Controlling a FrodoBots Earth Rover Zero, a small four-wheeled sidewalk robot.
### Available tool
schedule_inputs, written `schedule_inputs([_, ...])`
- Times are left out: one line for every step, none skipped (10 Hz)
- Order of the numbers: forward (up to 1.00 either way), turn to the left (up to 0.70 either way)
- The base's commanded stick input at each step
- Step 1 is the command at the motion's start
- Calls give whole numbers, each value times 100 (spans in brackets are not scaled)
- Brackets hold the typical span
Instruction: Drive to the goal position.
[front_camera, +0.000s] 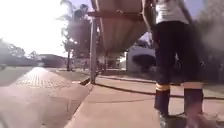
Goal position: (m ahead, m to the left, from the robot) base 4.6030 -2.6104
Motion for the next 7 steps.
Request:
schedule_inputs([70,0])
schedule_inputs([70,0])
schedule_inputs([70,0])
schedule_inputs([70,0])
schedule_inputs([70,0])
schedule_inputs([70,0])
schedule_inputs([70,0])
